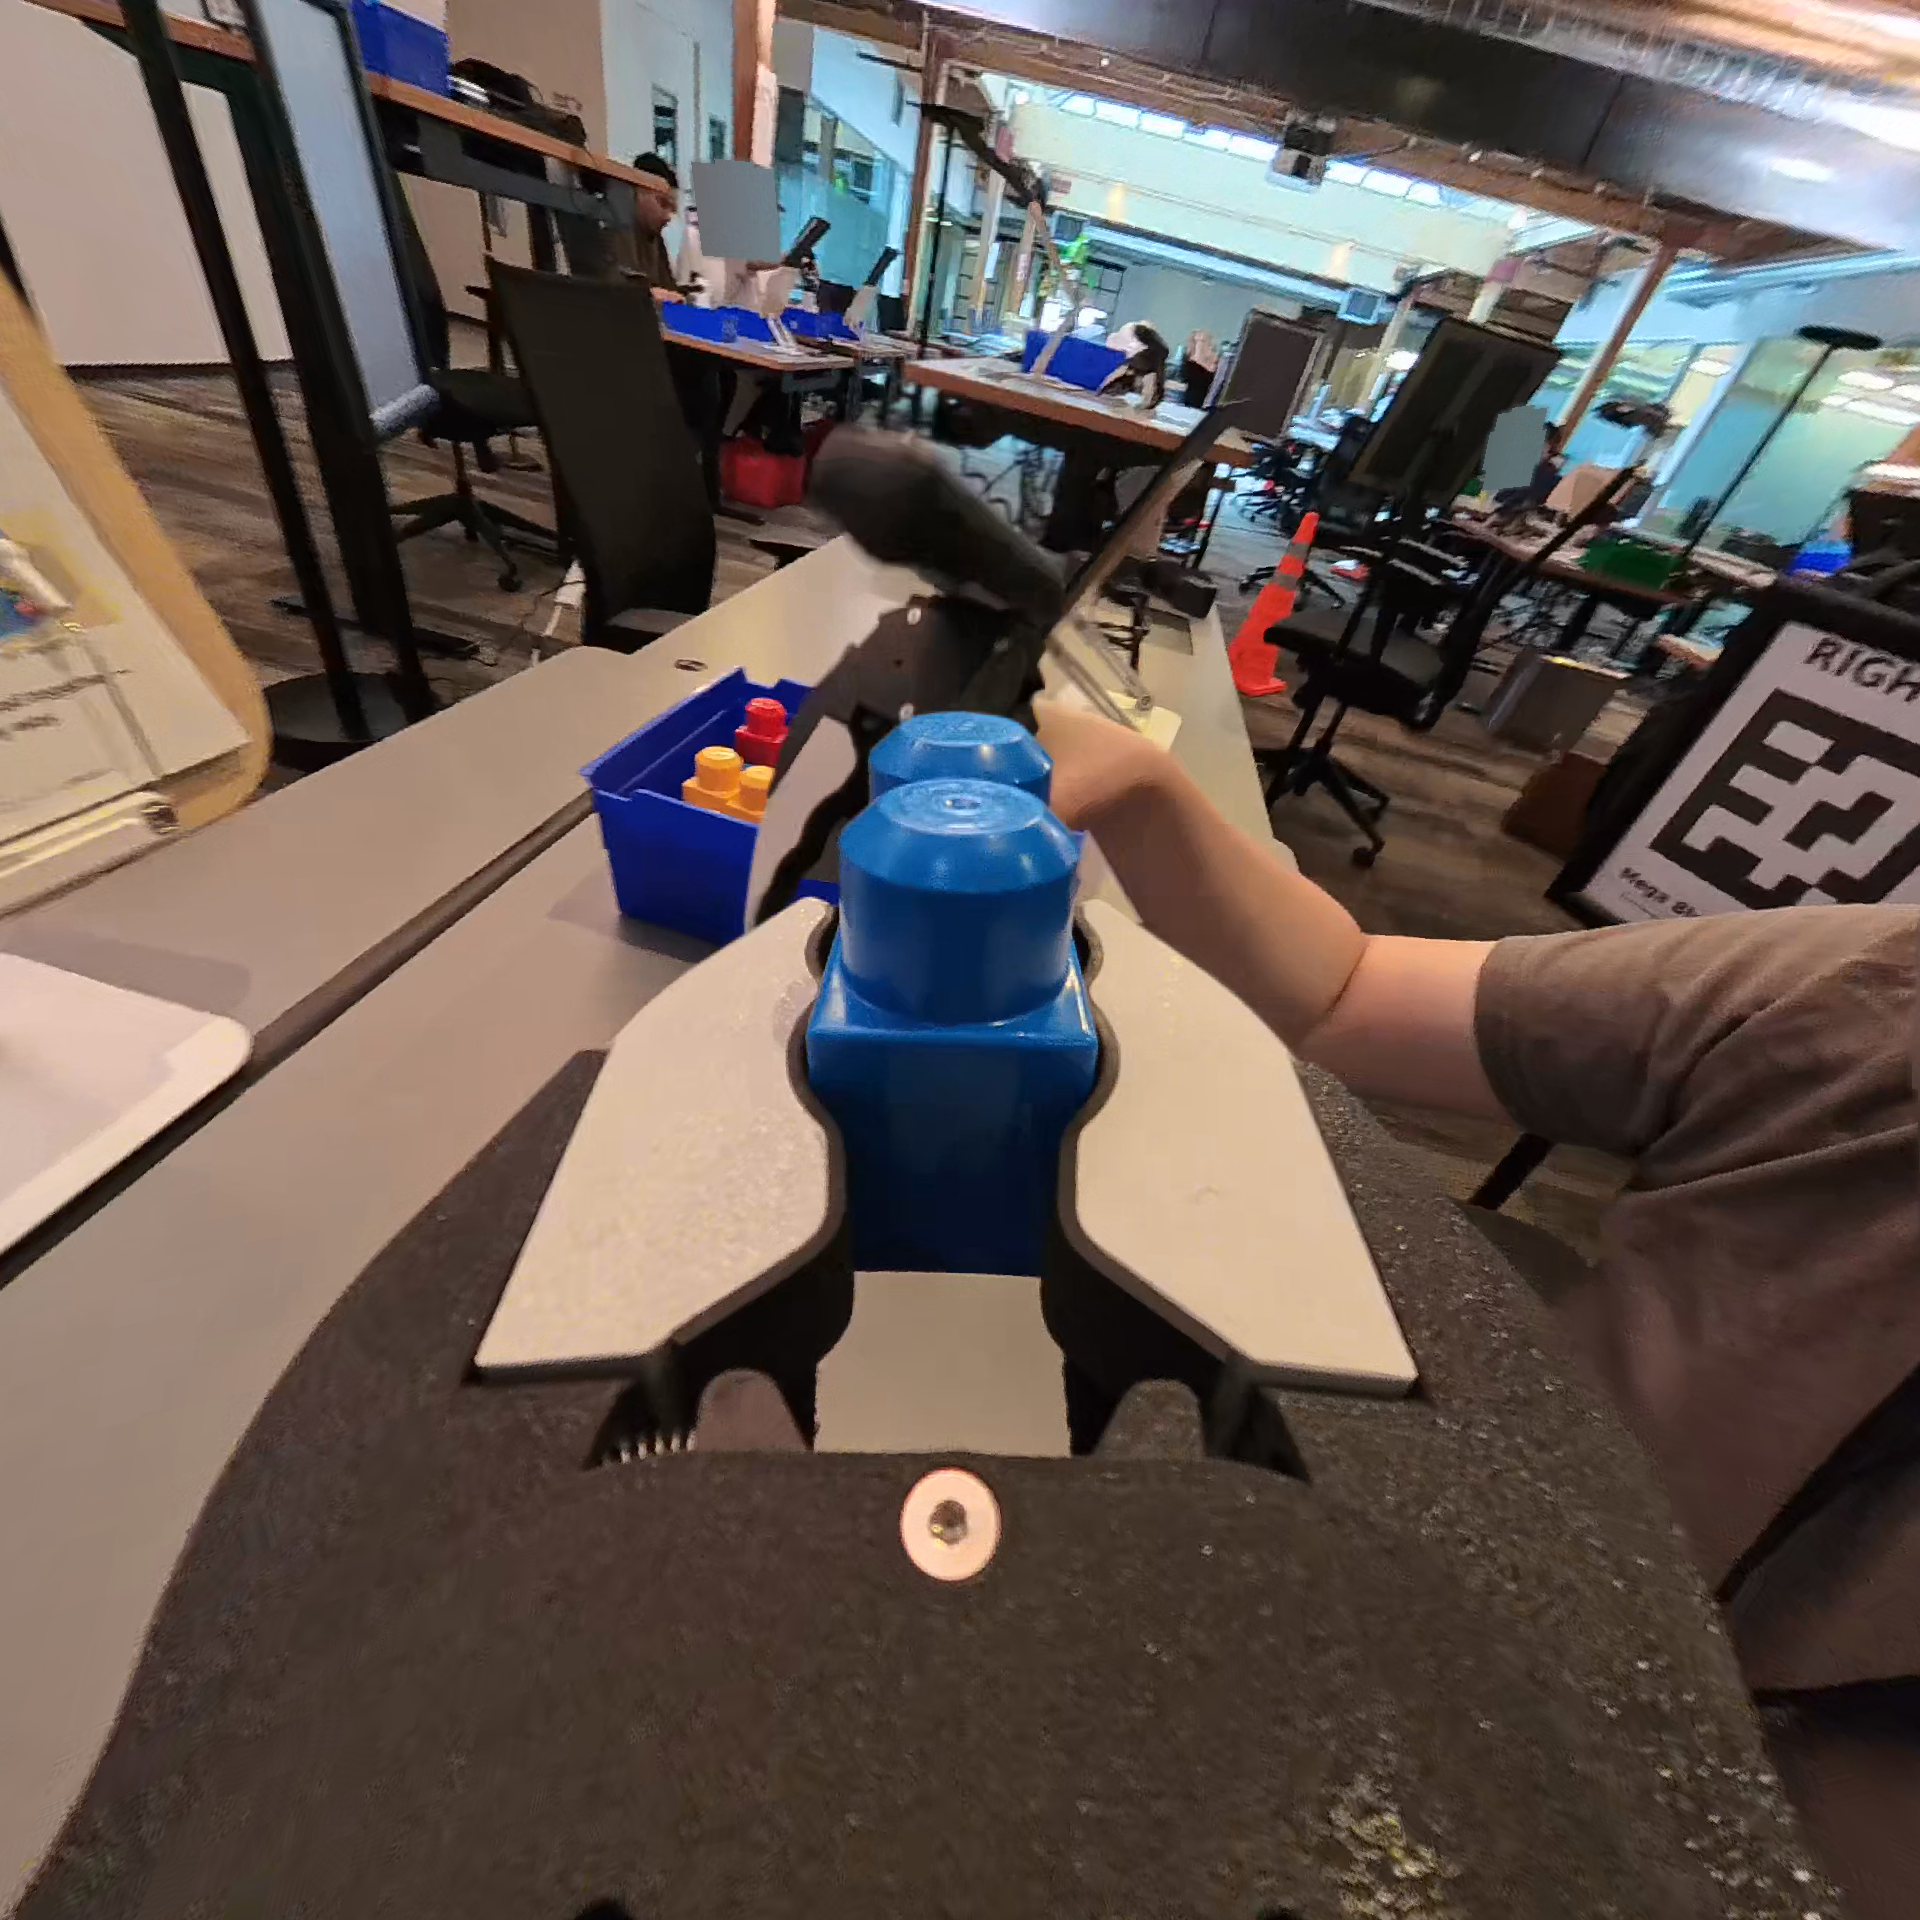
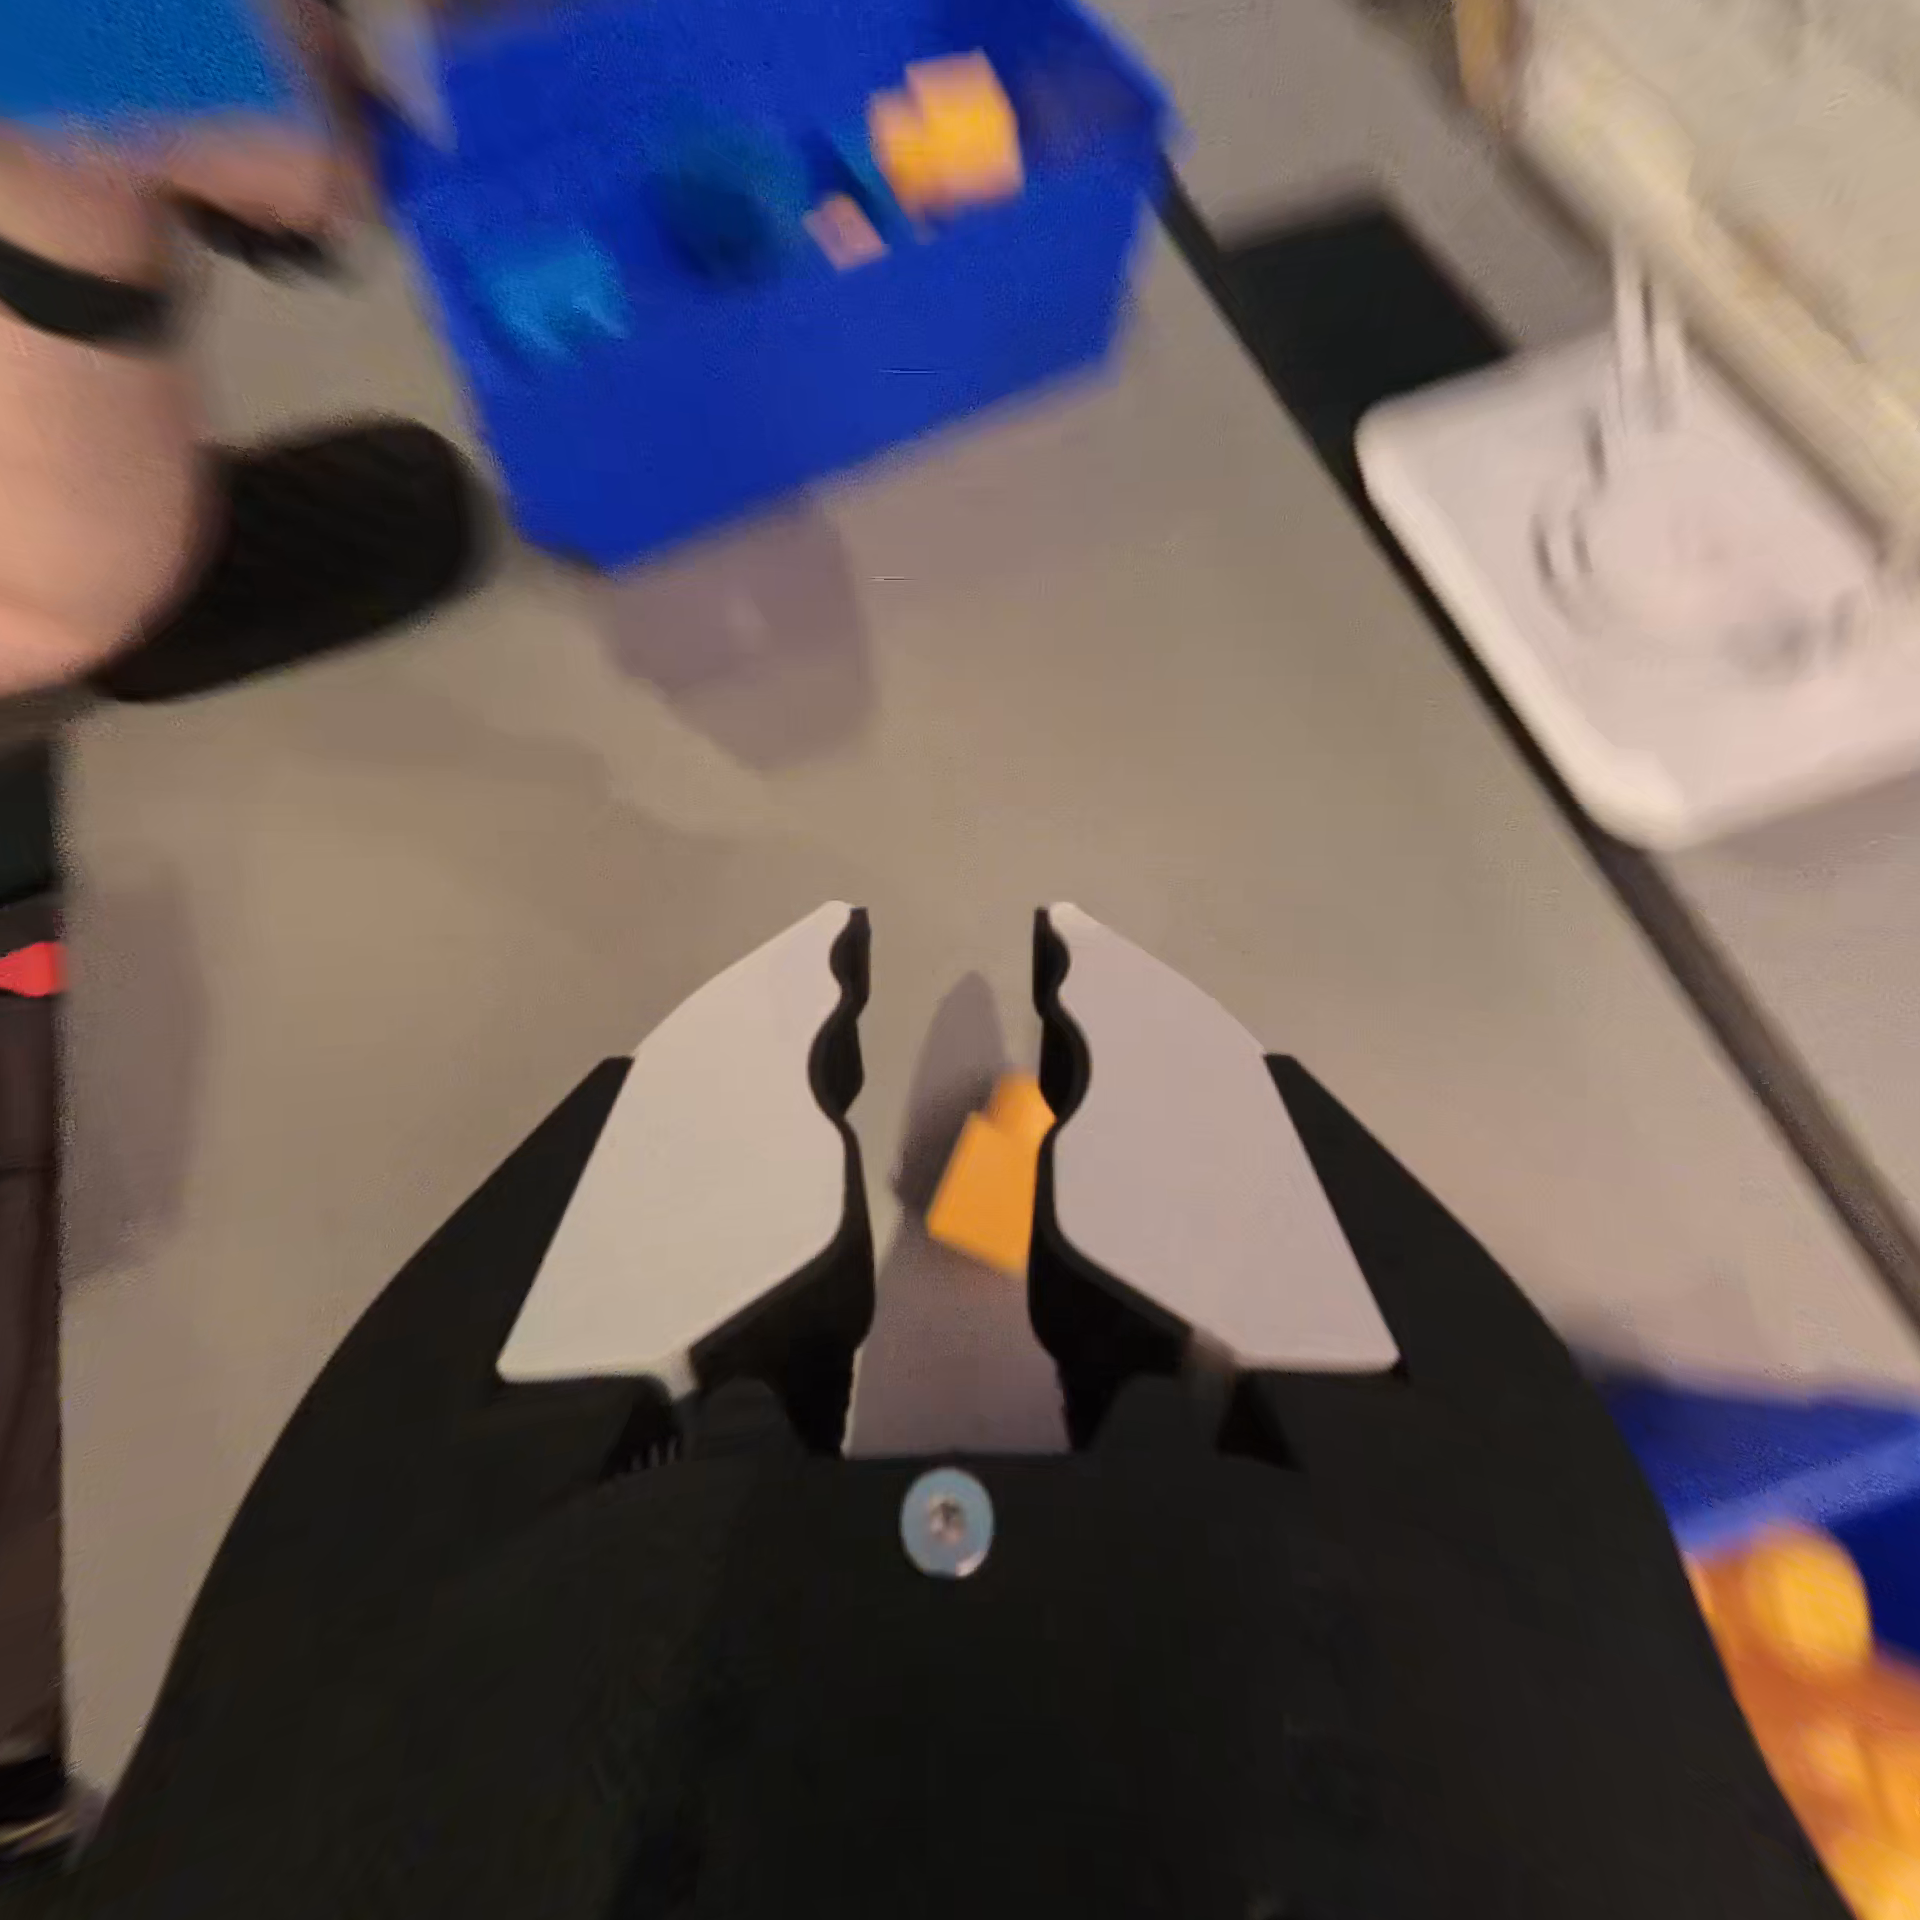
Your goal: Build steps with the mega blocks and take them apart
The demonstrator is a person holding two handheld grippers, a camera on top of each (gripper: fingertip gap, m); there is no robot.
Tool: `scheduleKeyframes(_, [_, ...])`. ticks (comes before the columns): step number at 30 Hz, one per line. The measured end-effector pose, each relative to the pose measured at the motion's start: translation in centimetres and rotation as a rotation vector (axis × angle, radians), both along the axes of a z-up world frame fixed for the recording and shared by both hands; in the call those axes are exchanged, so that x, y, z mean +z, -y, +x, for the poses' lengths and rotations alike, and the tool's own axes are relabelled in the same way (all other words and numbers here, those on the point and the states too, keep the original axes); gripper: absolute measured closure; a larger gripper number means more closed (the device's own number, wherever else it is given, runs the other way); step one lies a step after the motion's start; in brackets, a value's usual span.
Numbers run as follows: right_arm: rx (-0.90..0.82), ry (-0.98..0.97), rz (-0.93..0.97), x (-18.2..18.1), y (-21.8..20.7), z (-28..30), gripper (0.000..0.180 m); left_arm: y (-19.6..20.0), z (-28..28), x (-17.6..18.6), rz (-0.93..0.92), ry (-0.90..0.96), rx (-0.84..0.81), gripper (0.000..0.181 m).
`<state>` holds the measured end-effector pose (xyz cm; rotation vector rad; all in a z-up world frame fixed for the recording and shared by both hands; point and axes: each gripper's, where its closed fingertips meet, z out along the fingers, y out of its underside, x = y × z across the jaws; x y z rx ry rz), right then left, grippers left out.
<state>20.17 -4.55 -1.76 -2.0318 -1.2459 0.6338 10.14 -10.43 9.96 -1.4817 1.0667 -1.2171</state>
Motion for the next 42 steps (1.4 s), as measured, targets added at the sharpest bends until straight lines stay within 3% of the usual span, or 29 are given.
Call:
scheduleKeyframes(4, [-0.173,0.306,-0.264,-7.6,-0.8,2.9,0.135,-0.6,-0.8,0.1,0.051,-0.037,0.055,0.140])
scheduleKeyframes(7, [-0.196,0.526,-0.313,-11.4,-0.4,4.1,0.130,-0.6,-1.0,0.0,0.070,-0.061,0.065,0.140])
scheduleKeyframes(18, [-0.218,0.501,-0.328,-10.6,0.8,2.4,0.128,-0.3,-0.9,-0.2,0.069,-0.082,0.055,0.140])
scheduleKeyframes(27, [-0.269,0.708,-0.363,-13.2,1.2,4.5,0.129,-0.3,-0.6,-0.7,0.081,-0.108,0.061,0.140])
scheduleKeyframes(28, [-0.257,0.716,-0.374,-13.5,1.2,4.6,0.142,-0.4,-0.7,-0.6,0.081,-0.103,0.064,0.140])
scheduleKeyframes(29, [-0.243,0.703,-0.383,-13.4,1.2,4.4,0.144,-0.5,-0.8,-0.4,0.082,-0.094,0.065,0.140])
scheduleKeyframes(34, [-0.252,0.479,-0.319,-9.9,-0.5,3.4,0.144,-0.3,-0.3,0.1,0.056,-0.024,0.040,0.140])
scheduleKeyframes(38, [-0.150,-0.118,-0.101,-0.1,-2.3,-1.4,0.144,-0.2,1.8,-1.4,-0.032,0.011,-0.012,0.140])
scheduleKeyframes(42, [-0.016,-0.677,0.006,9.6,-0.2,-2.6,0.144,-0.2,4.4,-4.0,-0.131,0.019,-0.066,0.139])
